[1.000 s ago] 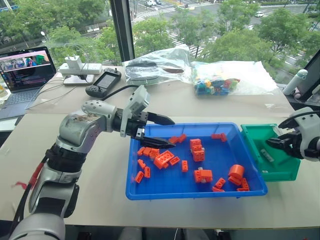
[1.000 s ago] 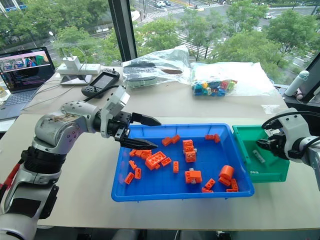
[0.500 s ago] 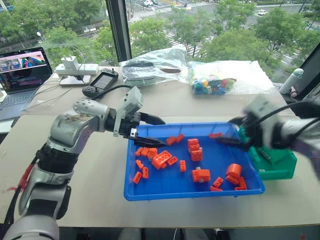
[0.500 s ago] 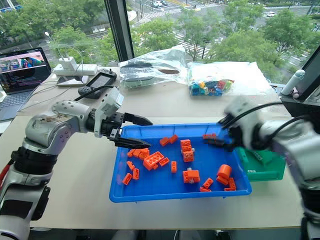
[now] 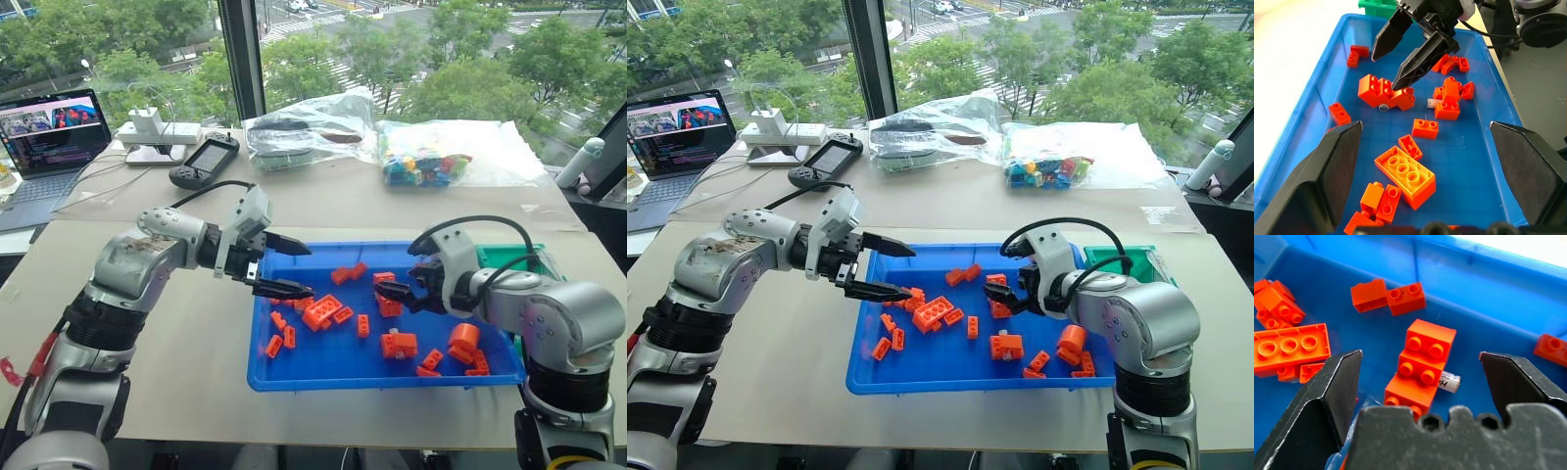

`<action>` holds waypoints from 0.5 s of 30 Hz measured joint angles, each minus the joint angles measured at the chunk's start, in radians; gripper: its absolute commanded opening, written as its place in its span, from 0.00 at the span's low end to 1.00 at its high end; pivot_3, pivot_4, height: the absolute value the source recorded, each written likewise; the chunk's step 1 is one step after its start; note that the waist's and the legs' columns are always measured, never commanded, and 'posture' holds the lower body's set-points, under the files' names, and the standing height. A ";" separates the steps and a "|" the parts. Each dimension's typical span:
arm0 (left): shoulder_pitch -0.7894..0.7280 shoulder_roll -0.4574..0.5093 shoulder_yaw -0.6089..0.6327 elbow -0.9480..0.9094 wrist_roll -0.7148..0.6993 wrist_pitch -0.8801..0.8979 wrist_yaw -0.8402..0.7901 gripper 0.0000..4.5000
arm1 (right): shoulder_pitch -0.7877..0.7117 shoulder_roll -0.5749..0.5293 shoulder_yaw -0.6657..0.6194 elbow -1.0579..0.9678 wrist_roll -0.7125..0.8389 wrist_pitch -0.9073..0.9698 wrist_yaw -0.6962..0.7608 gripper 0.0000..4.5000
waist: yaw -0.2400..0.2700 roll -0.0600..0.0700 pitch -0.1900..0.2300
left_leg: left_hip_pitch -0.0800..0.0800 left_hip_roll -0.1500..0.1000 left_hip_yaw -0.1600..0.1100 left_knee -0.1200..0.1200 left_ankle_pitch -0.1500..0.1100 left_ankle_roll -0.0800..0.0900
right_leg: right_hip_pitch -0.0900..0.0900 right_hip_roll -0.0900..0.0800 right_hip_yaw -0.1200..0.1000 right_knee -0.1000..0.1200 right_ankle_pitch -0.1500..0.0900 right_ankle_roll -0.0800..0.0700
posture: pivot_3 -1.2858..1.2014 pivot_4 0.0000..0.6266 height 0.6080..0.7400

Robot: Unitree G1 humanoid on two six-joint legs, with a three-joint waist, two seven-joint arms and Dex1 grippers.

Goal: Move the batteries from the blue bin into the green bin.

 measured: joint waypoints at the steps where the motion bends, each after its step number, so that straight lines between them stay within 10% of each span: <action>1: -0.002 -0.001 -0.001 0.006 0.004 -0.004 -0.002 1.00 | 0.006 0.004 0.000 0.008 0.018 0.000 -0.035 0.99 | 0.000 0.000 0.000 | 0.000 0.000 0.000 0.000 0.000 0.000 | 0.000 0.000 0.000 0.000 0.000 0.000 | 0.52 0.24 0.94; 9: -0.010 -0.011 -0.011 0.042 0.027 -0.041 -0.022 1.00 | 0.047 0.017 0.010 0.055 0.151 0.000 -0.267 0.99 | -0.009 0.000 0.000 | 0.000 0.000 0.000 0.000 0.000 0.000 | 0.000 0.000 0.000 0.001 0.000 0.000 | 0.52 0.24 0.94; 15: -0.010 -0.013 -0.011 0.042 0.029 -0.043 -0.024 1.00 | 0.054 0.002 0.041 0.070 0.284 0.000 -0.377 0.61 | -0.019 0.000 0.000 | 0.000 0.000 0.000 -0.001 0.000 0.000 | 0.000 0.000 0.000 0.000 0.000 0.000 | 0.52 0.24 0.94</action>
